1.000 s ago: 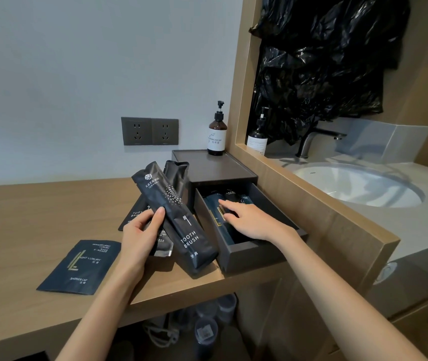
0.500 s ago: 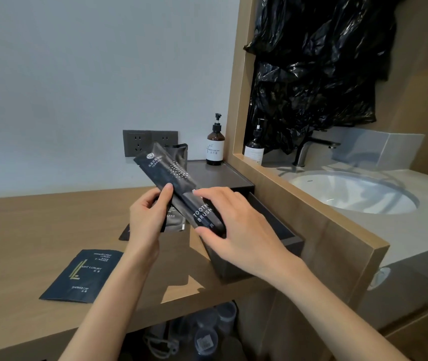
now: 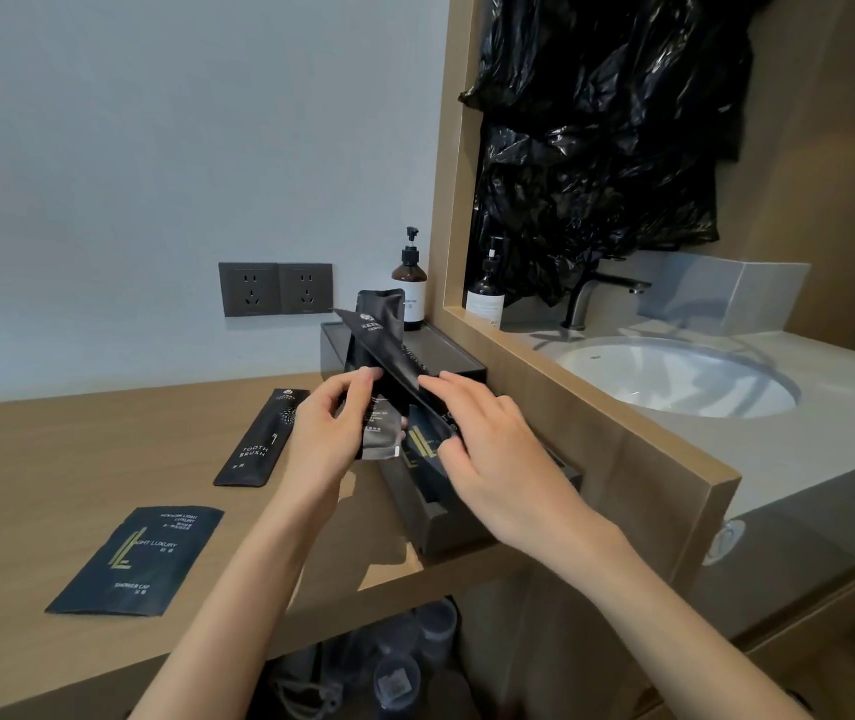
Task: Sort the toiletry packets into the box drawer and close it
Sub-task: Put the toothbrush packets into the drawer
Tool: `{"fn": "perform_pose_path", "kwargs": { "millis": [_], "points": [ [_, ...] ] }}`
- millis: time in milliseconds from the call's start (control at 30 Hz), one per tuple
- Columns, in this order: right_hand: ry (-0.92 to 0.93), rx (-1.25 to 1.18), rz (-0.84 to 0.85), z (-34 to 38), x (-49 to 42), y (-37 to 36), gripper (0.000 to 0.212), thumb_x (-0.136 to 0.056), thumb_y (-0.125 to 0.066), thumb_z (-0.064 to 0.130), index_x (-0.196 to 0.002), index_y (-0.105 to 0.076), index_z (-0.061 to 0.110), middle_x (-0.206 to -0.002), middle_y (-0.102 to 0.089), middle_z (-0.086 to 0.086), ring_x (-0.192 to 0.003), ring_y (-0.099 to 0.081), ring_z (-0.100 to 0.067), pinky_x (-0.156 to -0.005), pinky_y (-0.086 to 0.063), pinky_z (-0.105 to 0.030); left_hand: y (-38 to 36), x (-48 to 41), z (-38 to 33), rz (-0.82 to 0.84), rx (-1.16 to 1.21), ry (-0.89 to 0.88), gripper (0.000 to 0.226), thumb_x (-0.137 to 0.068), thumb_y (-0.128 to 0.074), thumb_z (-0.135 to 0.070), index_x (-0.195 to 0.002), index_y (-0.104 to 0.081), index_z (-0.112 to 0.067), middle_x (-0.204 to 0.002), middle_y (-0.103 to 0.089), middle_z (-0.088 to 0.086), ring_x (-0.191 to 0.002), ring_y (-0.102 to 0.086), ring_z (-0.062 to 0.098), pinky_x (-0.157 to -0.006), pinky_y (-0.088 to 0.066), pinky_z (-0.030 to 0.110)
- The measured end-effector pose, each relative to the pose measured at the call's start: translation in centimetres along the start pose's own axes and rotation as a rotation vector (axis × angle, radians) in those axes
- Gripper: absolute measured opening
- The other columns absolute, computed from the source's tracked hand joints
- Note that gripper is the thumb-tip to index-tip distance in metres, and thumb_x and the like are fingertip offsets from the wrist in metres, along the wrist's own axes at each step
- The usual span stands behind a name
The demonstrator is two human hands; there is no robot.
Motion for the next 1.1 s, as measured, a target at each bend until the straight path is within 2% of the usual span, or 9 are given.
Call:
{"fn": "perform_pose_path", "kwargs": {
  "millis": [67,133,200,367,500,800,1100],
  "points": [
    [-0.035,-0.011,-0.032,-1.0,0.2,1.1,0.05,-0.098,-0.033,0.021,-0.146,-0.028,0.034,-0.15,-0.031,0.015,-0.129,-0.033,-0.013,-0.102,-0.034,-0.026,0.3,0.0,0.7,-0.001,-0.035,-0.014,0.019,-0.095,-0.054,-0.035,-0.104,-0.07,-0.031,-0.106,-0.073,0.002,-0.091,-0.072,0.027,-0.088,-0.054,0.053],
    [-0.086,-0.002,-0.062,-2.3,0.6,2.1,0.049,-0.098,-0.032,0.021,-0.145,-0.03,0.035,-0.147,-0.036,0.017,-0.128,-0.034,-0.01,-0.097,-0.033,-0.023,1.1,0.0,1.6,-0.015,-0.088,-0.03,0.018,-0.094,-0.055,-0.035,-0.102,-0.07,-0.039,-0.108,-0.072,-0.001,-0.099,-0.069,0.028,-0.09,-0.052,0.055],
    [-0.141,0.02,-0.072,-3.6,1.1,2.9,0.049,-0.097,-0.033,0.021,-0.144,-0.033,0.035,-0.146,-0.039,0.016,-0.13,-0.035,-0.011,-0.1,-0.035,-0.027,1.8,0.3,2.4,-0.019,-0.106,-0.016,0.018,-0.093,-0.056,-0.034,-0.1,-0.07,-0.041,-0.11,-0.071,-0.002,-0.104,-0.066,0.028,-0.092,-0.051,0.056],
    [-0.283,0.083,0.098,-6.0,2.3,2.6,0.047,-0.098,-0.031,0.023,-0.143,-0.035,0.034,-0.147,-0.04,0.01,-0.132,-0.035,-0.02,-0.106,-0.037,-0.039,2.4,0.9,2.8,-0.039,-0.15,0.01,0.02,-0.095,-0.055,-0.023,-0.101,-0.069,-0.036,-0.112,-0.069,-0.005,-0.109,-0.062,0.02,-0.096,-0.049,0.054],
    [-0.338,0.119,0.22,-6.7,2.1,1.0,0.047,-0.098,-0.029,0.023,-0.143,-0.036,0.03,-0.148,-0.04,0.005,-0.133,-0.034,-0.025,-0.106,-0.036,-0.04,2.3,1.1,2.9,-0.037,-0.169,0.015,0.021,-0.095,-0.055,-0.018,-0.103,-0.07,-0.032,-0.111,-0.069,-0.009,-0.109,-0.061,0.014,-0.099,-0.049,0.048],
    [-0.403,0.253,0.254,-8.4,-1.8,-2.4,0.048,-0.1,-0.027,0.023,-0.148,-0.029,0.022,-0.153,-0.031,-0.005,-0.131,-0.032,-0.037,-0.107,-0.03,-0.048,2.3,1.5,2.6,-0.028,-0.213,-0.026,0.021,-0.095,-0.055,-0.016,-0.103,-0.069,-0.03,-0.104,-0.066,-0.02,-0.103,-0.058,-0.003,-0.092,-0.047,0.028],
    [-0.389,0.368,0.318,-10.0,-3.4,-4.4,0.048,-0.101,-0.03,0.033,-0.149,-0.027,0.03,-0.154,-0.033,-0.003,-0.136,-0.028,-0.032,-0.108,-0.028,-0.046,3.0,1.3,2.8,-0.035,-0.206,-0.01,0.021,-0.095,-0.055,-0.018,-0.108,-0.07,-0.027,-0.108,-0.068,-0.015,-0.106,-0.06,0.006,-0.092,-0.05,0.034]
  ]
}}
Point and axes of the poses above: each hand's wrist, its own x-axis away from the middle knuckle, its own y-axis out of the back of the hand, z = x × y, the point moved 4 cm from there along -x, towards the middle knuckle
